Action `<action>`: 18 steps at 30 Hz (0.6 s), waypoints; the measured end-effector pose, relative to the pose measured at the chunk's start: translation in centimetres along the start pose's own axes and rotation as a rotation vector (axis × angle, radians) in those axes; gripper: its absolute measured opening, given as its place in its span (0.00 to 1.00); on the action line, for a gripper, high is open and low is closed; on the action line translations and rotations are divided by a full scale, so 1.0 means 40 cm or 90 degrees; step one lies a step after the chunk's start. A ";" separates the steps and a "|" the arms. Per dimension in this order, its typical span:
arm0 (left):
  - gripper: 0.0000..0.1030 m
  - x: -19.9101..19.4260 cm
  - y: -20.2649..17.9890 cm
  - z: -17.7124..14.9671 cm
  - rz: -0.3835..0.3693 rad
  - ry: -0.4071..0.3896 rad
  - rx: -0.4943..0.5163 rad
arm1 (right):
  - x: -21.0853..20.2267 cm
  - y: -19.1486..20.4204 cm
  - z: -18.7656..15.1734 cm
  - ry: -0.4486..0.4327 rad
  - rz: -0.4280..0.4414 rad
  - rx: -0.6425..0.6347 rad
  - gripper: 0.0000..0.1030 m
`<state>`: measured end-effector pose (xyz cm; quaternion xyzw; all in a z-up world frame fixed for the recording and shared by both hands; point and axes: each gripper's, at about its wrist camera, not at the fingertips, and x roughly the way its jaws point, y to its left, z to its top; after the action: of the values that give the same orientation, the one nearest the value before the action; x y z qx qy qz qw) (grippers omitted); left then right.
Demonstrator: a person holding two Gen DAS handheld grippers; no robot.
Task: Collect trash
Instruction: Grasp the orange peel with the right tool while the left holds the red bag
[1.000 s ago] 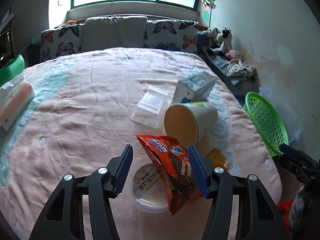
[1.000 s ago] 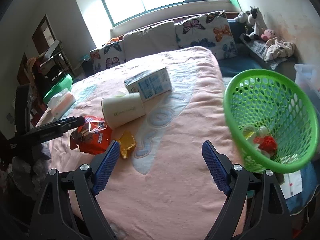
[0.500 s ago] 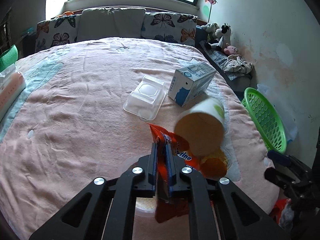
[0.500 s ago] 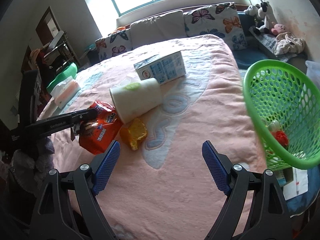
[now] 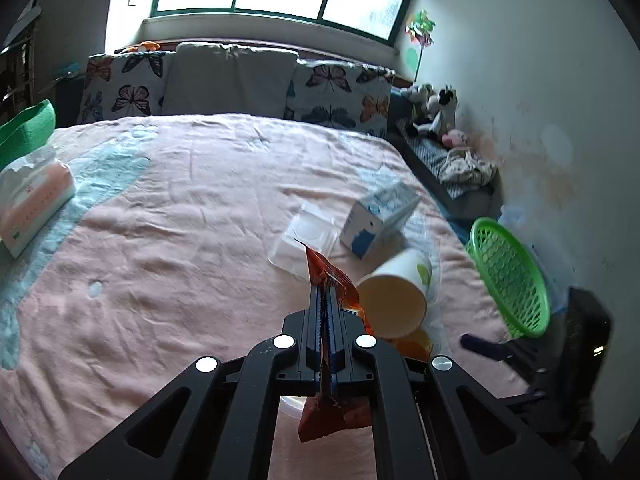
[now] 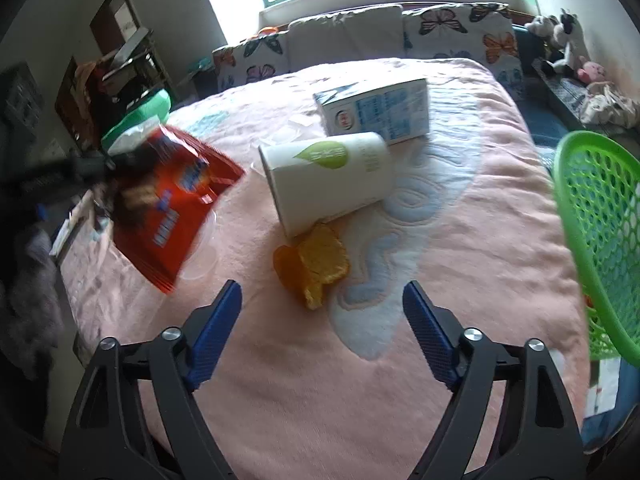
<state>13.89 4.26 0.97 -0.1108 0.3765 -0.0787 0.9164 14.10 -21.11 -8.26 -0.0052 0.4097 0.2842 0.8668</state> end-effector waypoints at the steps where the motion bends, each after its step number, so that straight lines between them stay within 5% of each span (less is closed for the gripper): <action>1: 0.03 -0.007 0.006 0.003 -0.002 -0.004 -0.004 | 0.008 0.003 0.003 0.002 -0.003 -0.005 0.75; 11: 0.03 -0.045 0.034 0.018 -0.008 -0.025 -0.022 | 0.084 0.034 0.011 0.026 -0.038 -0.055 0.65; 18: 0.03 -0.041 0.029 0.016 -0.017 -0.021 -0.024 | 0.083 0.037 0.000 0.018 -0.068 -0.073 0.46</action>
<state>13.26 5.85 2.21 -0.1343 0.3613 -0.0822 0.9191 15.01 -18.24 -10.29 -0.0801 0.4039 0.2605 0.8732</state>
